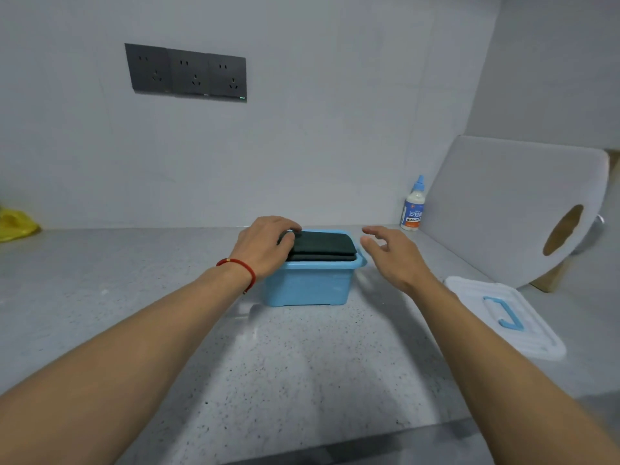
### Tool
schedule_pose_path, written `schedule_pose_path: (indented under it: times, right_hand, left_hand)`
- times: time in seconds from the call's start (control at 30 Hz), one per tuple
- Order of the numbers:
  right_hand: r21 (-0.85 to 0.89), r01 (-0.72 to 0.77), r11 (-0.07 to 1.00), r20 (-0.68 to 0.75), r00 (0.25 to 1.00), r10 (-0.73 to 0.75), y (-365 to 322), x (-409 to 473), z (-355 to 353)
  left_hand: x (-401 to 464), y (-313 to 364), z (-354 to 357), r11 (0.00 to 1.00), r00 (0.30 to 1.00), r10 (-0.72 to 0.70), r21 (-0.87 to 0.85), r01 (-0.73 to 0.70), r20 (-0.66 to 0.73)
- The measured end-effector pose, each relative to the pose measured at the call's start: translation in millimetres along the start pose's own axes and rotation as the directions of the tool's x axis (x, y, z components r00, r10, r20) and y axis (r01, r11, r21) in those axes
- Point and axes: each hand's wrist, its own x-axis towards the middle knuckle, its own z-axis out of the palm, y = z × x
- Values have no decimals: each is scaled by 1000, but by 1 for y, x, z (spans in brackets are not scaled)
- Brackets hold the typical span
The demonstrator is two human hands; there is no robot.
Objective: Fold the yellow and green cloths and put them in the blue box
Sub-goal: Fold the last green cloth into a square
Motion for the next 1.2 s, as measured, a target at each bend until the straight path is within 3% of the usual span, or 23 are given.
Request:
schedule_pose_path:
  times: [0.07, 0.17, 0.23, 0.3, 0.5, 0.6, 0.73, 0.83, 0.93, 1.0, 1.1, 1.2]
  right_hand:
    - [-261, -191, 946, -88, 981, 174, 22, -8, -10]
    - [-640, -501, 582, -171, 832, 528, 60, -37, -22]
    - [-752, -516, 410, -238, 793, 561, 76, -56, -22]
    - [-821, -445, 357, -256, 846, 467, 85, -66, -18]
    - [-832, -341, 438, -196, 918, 344, 63, -65, -12]
    - [-761, -316, 567, -186, 943, 275, 48, -61, -14]
    - [-579, -293, 761, -299, 944, 135, 22, -46, -28]
    - [-409, -26, 912, -324, 939, -118, -5, -29, -32]
    - [-359, 313, 879, -158, 908, -387, -30, -19, -20]
    - [-359, 453, 816, -44, 865, -500, -40, -17, -4]
    - [-415, 523, 744, 97, 839, -536, -46, -16, 21]
    - [-407, 542, 735, 162, 835, -526, -44, -15, 31]
  left_hand:
    - [1, 4, -1, 1000, 1000, 7, 4, -7, 2]
    - [-2, 10, 1, 1000, 1000, 3, 11, -2, -11]
    - [-6, 15, 3, 1000, 1000, 17, 19, -16, -19]
    - [-11, 19, 6, 999, 999, 36, 24, -36, -22]
    - [-25, 27, 4, 996, 994, 83, 37, -80, -73]
    - [-31, 23, -1, 995, 985, 96, 9, -96, -142]
    - [-34, 14, -12, 997, 980, 34, -68, -48, -196]
    - [-31, 5, -21, 989, 969, -80, -137, 49, -232]
    - [-27, -2, -27, 931, 930, -276, -308, 196, -243]
    - [-25, -6, -29, 858, 895, -385, -443, 258, -224]
    - [-26, -9, -24, 799, 891, -421, -535, 275, -169]
    - [-25, -10, -15, 837, 935, -352, -465, 288, -55]
